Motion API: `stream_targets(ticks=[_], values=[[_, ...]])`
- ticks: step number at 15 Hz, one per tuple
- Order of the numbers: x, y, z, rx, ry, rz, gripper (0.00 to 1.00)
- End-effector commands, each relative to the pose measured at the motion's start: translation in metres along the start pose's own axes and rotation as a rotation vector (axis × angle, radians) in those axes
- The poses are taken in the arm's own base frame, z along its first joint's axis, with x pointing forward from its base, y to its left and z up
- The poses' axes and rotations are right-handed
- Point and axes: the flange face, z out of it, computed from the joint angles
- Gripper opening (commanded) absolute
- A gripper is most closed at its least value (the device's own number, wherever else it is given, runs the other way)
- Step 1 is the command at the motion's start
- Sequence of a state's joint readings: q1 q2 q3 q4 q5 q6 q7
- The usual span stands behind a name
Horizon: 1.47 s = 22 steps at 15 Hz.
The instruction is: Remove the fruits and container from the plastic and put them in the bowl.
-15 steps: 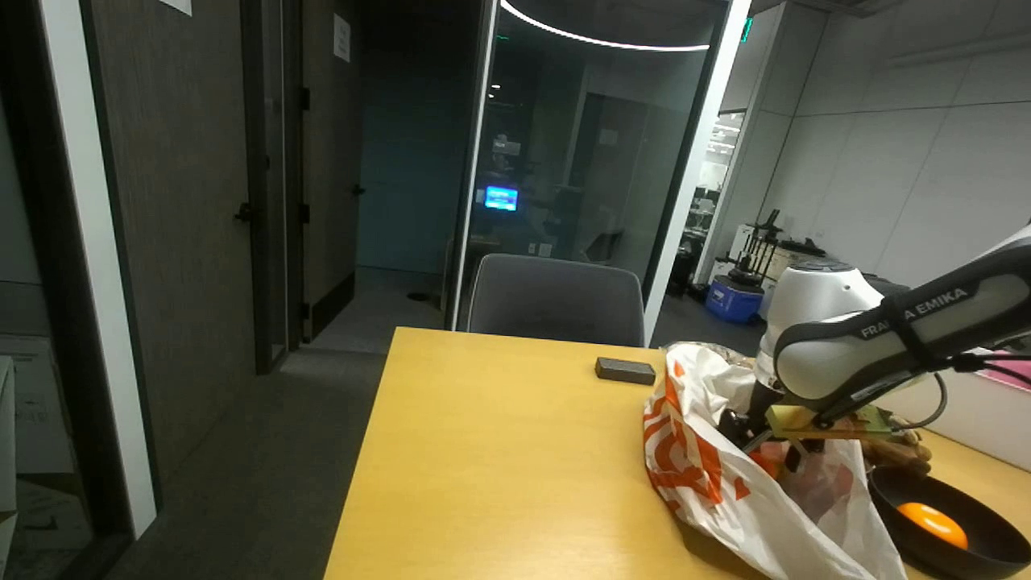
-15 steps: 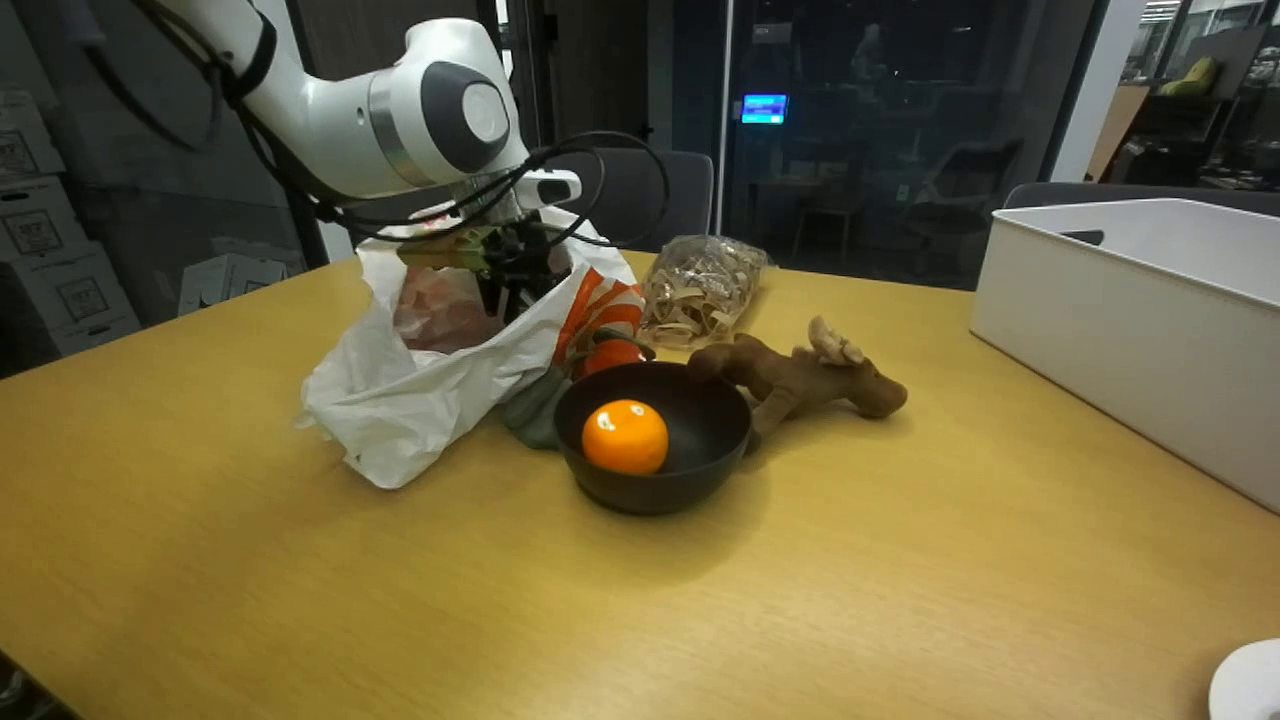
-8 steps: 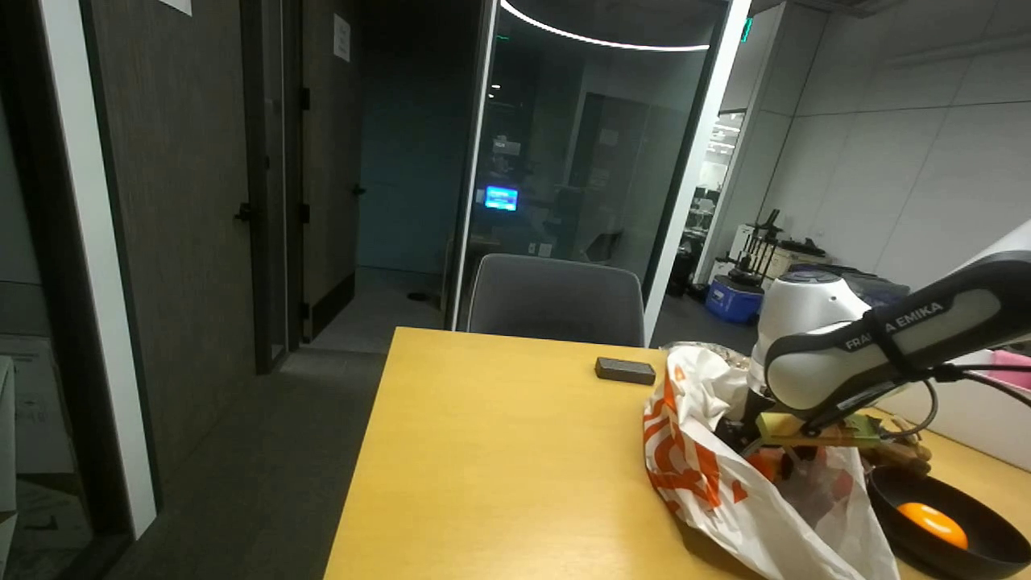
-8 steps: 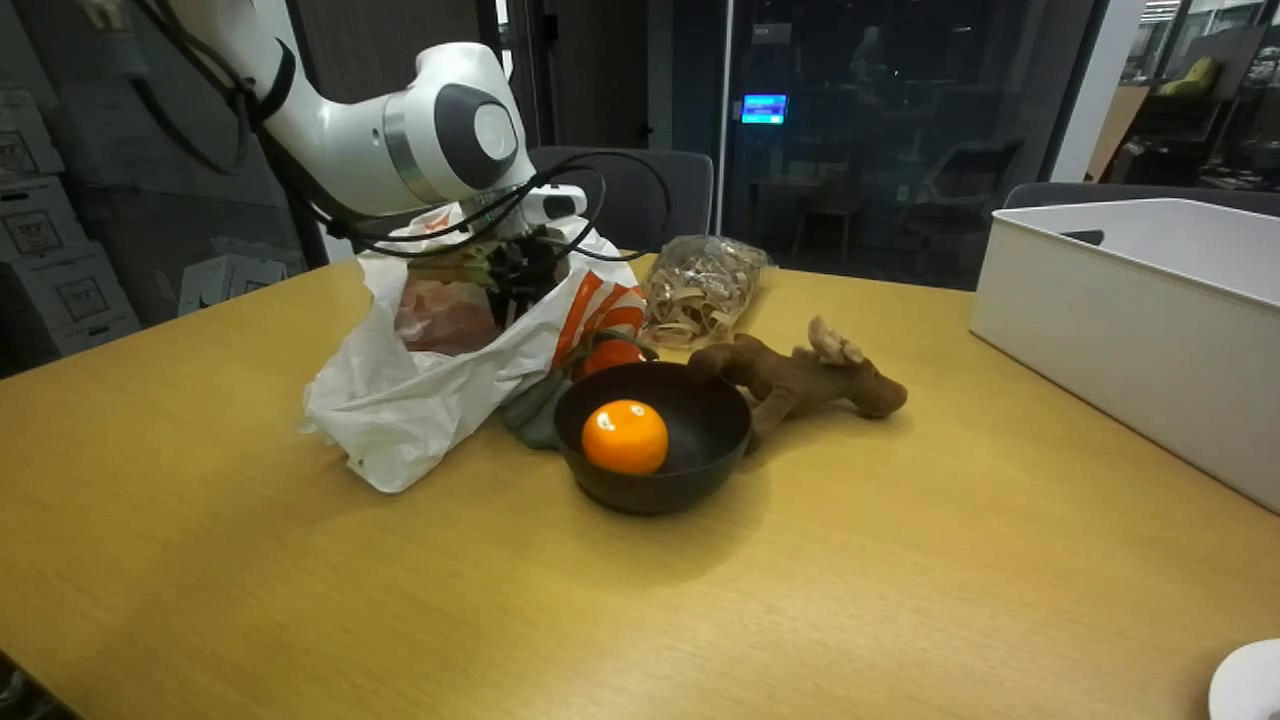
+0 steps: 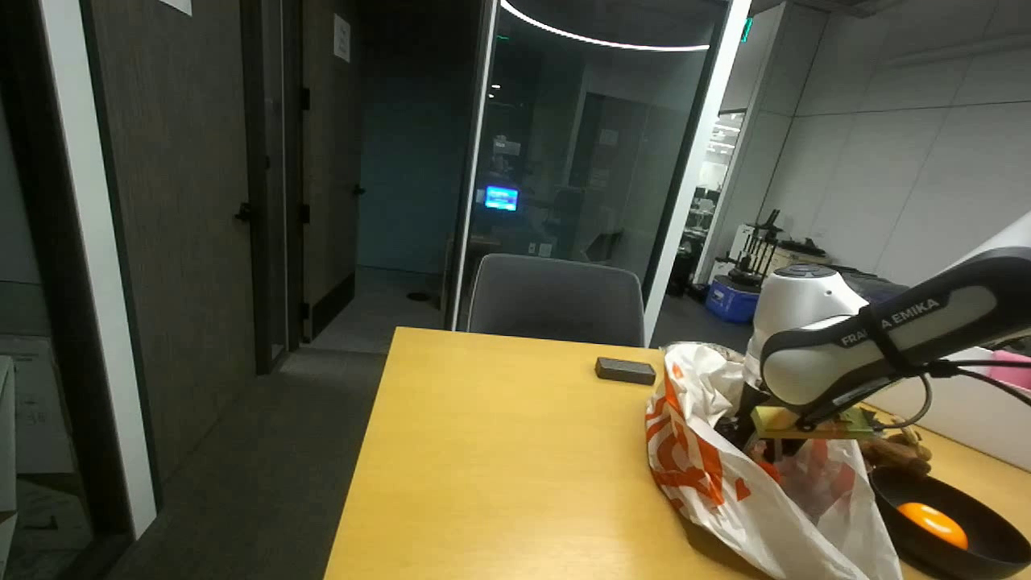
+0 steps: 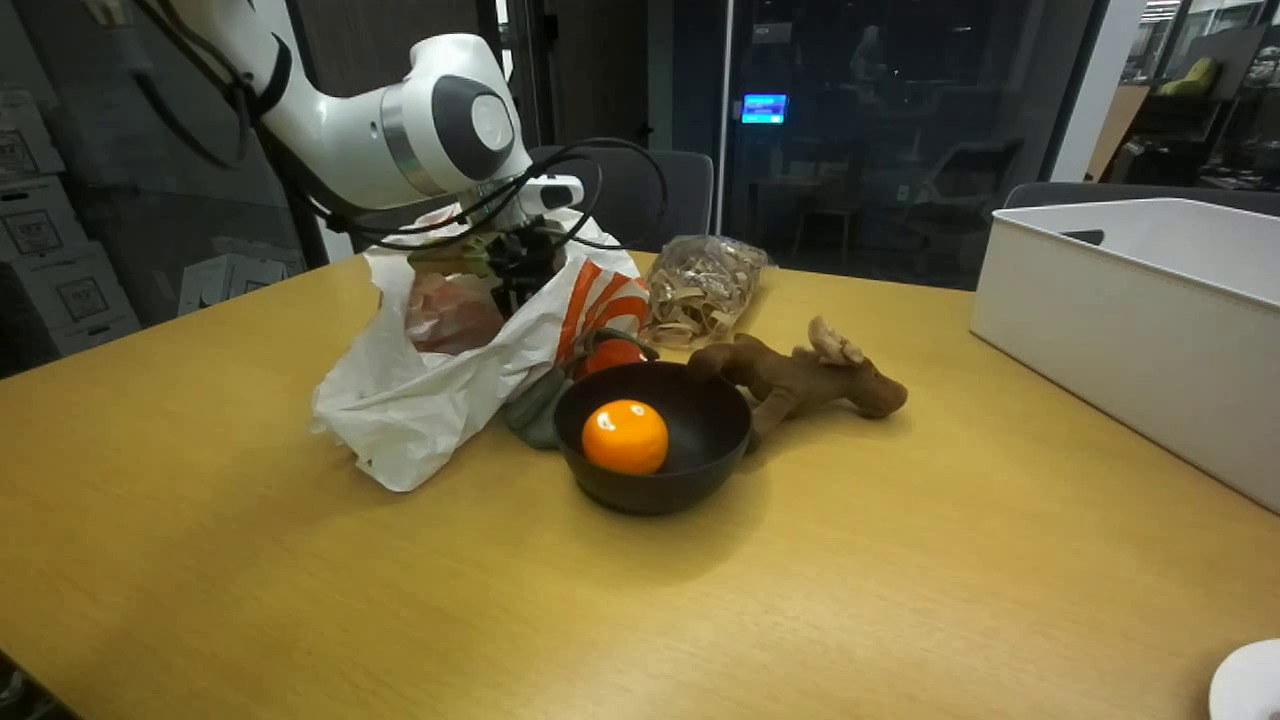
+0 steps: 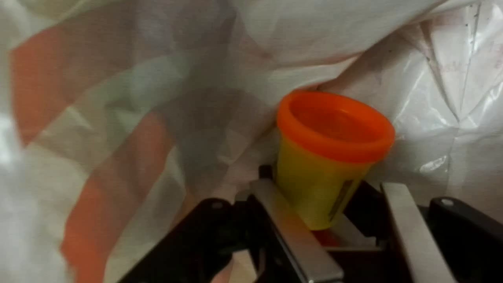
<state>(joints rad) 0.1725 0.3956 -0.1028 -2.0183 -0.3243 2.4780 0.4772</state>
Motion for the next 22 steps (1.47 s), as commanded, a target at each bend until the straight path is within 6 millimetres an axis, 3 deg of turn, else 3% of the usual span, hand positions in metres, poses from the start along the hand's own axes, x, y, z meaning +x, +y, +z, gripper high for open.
stream_targets(ticks=[1,9,14,16,19,22], values=[[0.0,0.011,-0.024,-0.002,0.024,0.003,0.19],[-0.04,0.048,-0.086,0.196,-0.172,-0.233,0.19],[-0.068,0.102,-0.127,0.335,-0.321,-0.427,0.19],[-0.08,0.131,-0.137,0.321,-0.39,-0.4,0.19],[-0.083,0.175,-0.134,0.242,-0.458,-0.198,0.19],[-0.073,0.208,-0.107,0.177,-0.447,-0.038,0.19]])
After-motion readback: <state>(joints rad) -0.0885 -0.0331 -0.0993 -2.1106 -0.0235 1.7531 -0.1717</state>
